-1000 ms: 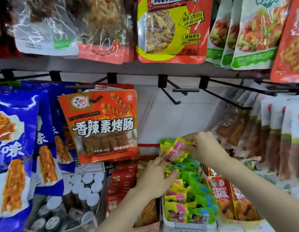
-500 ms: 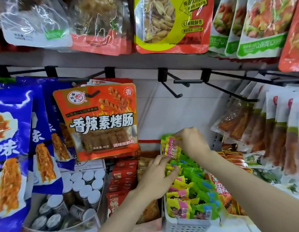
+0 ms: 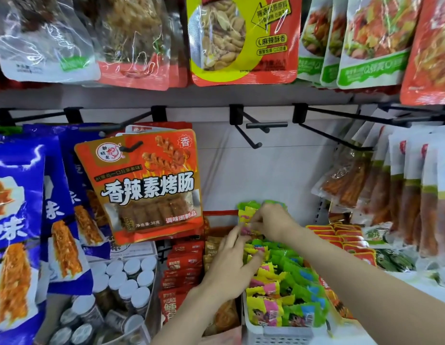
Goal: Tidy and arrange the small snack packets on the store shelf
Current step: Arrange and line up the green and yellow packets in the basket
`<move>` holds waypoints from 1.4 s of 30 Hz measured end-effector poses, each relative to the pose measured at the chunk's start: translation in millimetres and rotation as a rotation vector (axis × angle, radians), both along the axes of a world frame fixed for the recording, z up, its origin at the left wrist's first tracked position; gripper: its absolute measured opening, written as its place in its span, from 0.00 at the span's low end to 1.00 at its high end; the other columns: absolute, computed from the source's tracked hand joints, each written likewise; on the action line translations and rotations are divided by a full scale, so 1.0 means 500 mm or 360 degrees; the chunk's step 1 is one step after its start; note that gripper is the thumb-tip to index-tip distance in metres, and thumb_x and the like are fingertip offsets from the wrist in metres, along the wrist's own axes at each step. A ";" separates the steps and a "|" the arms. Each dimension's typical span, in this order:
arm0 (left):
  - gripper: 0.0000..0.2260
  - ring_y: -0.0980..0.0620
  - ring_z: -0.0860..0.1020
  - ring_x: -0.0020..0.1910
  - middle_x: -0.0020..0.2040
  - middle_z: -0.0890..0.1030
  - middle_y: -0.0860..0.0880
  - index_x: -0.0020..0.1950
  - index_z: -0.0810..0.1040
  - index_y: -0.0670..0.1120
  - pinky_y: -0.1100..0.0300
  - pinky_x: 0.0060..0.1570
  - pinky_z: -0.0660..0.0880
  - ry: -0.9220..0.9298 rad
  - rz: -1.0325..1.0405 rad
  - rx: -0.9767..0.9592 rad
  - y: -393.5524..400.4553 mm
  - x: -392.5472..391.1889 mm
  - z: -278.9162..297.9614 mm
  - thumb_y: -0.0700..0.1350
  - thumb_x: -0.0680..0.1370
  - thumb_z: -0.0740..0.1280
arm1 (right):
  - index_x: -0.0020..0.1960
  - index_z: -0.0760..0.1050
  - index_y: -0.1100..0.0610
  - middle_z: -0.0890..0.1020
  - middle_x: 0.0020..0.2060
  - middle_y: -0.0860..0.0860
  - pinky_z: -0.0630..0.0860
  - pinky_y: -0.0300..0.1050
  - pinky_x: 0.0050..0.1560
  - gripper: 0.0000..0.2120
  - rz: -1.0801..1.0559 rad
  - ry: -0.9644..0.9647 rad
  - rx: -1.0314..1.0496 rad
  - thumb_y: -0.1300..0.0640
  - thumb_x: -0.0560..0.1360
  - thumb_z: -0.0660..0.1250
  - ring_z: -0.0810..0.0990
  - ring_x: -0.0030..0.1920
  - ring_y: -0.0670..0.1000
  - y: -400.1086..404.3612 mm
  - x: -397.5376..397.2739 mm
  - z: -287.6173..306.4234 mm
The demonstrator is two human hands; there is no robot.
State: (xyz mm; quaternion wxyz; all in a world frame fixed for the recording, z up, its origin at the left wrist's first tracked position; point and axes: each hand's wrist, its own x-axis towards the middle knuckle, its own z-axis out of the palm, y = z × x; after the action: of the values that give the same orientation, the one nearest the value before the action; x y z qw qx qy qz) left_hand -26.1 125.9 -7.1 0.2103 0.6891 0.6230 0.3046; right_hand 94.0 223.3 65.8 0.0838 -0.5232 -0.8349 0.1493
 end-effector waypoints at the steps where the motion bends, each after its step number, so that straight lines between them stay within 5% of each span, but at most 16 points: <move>1: 0.24 0.61 0.44 0.77 0.79 0.43 0.63 0.73 0.67 0.51 0.59 0.74 0.50 0.0033 -0.0015 0.0014 0.003 -0.003 0.002 0.61 0.81 0.57 | 0.54 0.84 0.55 0.85 0.51 0.54 0.74 0.41 0.54 0.10 0.0022 0.0003 0.0007 0.53 0.77 0.68 0.81 0.55 0.53 0.003 0.006 0.002; 4: 0.20 0.61 0.40 0.77 0.79 0.41 0.61 0.65 0.71 0.48 0.62 0.73 0.44 0.0129 -0.0062 0.0061 0.017 -0.009 0.012 0.60 0.81 0.59 | 0.53 0.85 0.53 0.86 0.50 0.50 0.73 0.37 0.55 0.08 0.0046 0.0034 0.0095 0.57 0.75 0.70 0.82 0.54 0.49 0.002 0.020 -0.003; 10: 0.19 0.53 0.58 0.77 0.74 0.65 0.53 0.64 0.69 0.48 0.53 0.76 0.55 0.0065 -0.0081 -0.0052 0.023 -0.010 0.021 0.61 0.80 0.60 | 0.48 0.86 0.51 0.87 0.44 0.48 0.72 0.32 0.47 0.06 0.0047 0.0134 0.0082 0.54 0.72 0.74 0.83 0.47 0.43 0.016 0.021 0.004; 16: 0.19 0.53 0.63 0.72 0.68 0.70 0.55 0.65 0.67 0.49 0.52 0.75 0.55 0.0094 -0.0044 -0.0118 0.023 -0.003 0.021 0.60 0.81 0.58 | 0.60 0.80 0.44 0.74 0.59 0.52 0.71 0.48 0.61 0.14 0.0052 -0.0181 0.0364 0.47 0.75 0.71 0.73 0.62 0.55 0.031 0.025 -0.012; 23: 0.14 0.53 0.65 0.69 0.66 0.72 0.54 0.57 0.67 0.51 0.53 0.76 0.51 0.0132 -0.0060 -0.0142 0.021 -0.008 0.028 0.60 0.81 0.58 | 0.51 0.81 0.46 0.72 0.59 0.49 0.65 0.48 0.61 0.07 0.0087 -0.0212 0.0427 0.48 0.74 0.70 0.68 0.64 0.53 0.027 0.005 -0.026; 27: 0.20 0.53 0.68 0.68 0.67 0.73 0.53 0.64 0.70 0.49 0.52 0.73 0.60 0.0099 -0.0027 -0.0139 0.020 -0.008 0.027 0.61 0.80 0.60 | 0.48 0.77 0.55 0.81 0.55 0.51 0.73 0.46 0.58 0.01 0.0318 0.0271 0.0367 0.58 0.77 0.69 0.79 0.57 0.53 0.004 0.070 0.048; 29: 0.21 0.52 0.69 0.68 0.68 0.73 0.53 0.66 0.70 0.50 0.57 0.65 0.65 0.0063 0.0019 -0.0167 0.018 -0.005 0.030 0.62 0.79 0.61 | 0.47 0.71 0.53 0.84 0.52 0.48 0.75 0.38 0.53 0.04 0.0470 0.0389 0.0327 0.58 0.78 0.67 0.82 0.54 0.47 -0.032 0.119 0.103; 31: 0.24 0.52 0.71 0.67 0.69 0.73 0.52 0.69 0.68 0.51 0.61 0.59 0.67 -0.0053 0.0066 -0.0223 0.012 0.000 0.039 0.61 0.78 0.64 | 0.48 0.70 0.52 0.84 0.44 0.48 0.76 0.42 0.46 0.04 0.0518 0.0454 0.0425 0.57 0.79 0.65 0.83 0.44 0.50 -0.076 0.159 0.146; 33: 0.29 0.54 0.69 0.71 0.72 0.70 0.53 0.75 0.63 0.50 0.63 0.64 0.66 -0.0318 0.0101 -0.0180 -0.007 0.007 0.057 0.56 0.77 0.69 | 0.48 0.70 0.52 0.81 0.37 0.48 0.75 0.49 0.41 0.04 0.0515 0.0553 0.0525 0.57 0.79 0.66 0.79 0.35 0.55 -0.118 0.184 0.177; 36: 0.35 0.60 0.65 0.72 0.72 0.68 0.55 0.77 0.59 0.48 0.70 0.67 0.62 -0.0686 -0.0010 -0.0022 -0.059 0.021 0.090 0.45 0.76 0.74 | 0.47 0.73 0.54 0.83 0.36 0.45 0.77 0.47 0.40 0.04 0.0503 0.0719 0.0513 0.59 0.77 0.68 0.82 0.36 0.56 -0.171 0.193 0.222; 39: 0.27 0.60 0.72 0.67 0.67 0.75 0.53 0.72 0.68 0.47 0.70 0.64 0.67 -0.0865 -0.0091 0.0044 -0.129 0.038 0.129 0.41 0.75 0.74 | 0.47 0.74 0.59 0.84 0.38 0.45 0.79 0.35 0.39 0.04 0.0439 0.0969 0.0382 0.64 0.77 0.68 0.85 0.36 0.47 -0.214 0.191 0.264; 42: 0.07 0.63 0.81 0.48 0.49 0.85 0.54 0.53 0.80 0.48 0.70 0.49 0.75 -0.0931 -0.0002 0.0150 -0.207 0.050 0.163 0.38 0.77 0.71 | 0.47 0.78 0.56 0.86 0.38 0.51 0.81 0.38 0.40 0.03 0.0306 0.1018 0.0269 0.63 0.76 0.69 0.85 0.35 0.47 -0.250 0.190 0.296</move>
State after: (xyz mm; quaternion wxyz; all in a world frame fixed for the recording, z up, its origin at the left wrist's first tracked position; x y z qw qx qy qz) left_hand -1.2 22.3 74.4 0.3489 0.5814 0.5208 0.5187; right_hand 189.2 98.3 213.7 0.3700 -0.3601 -0.8212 0.2433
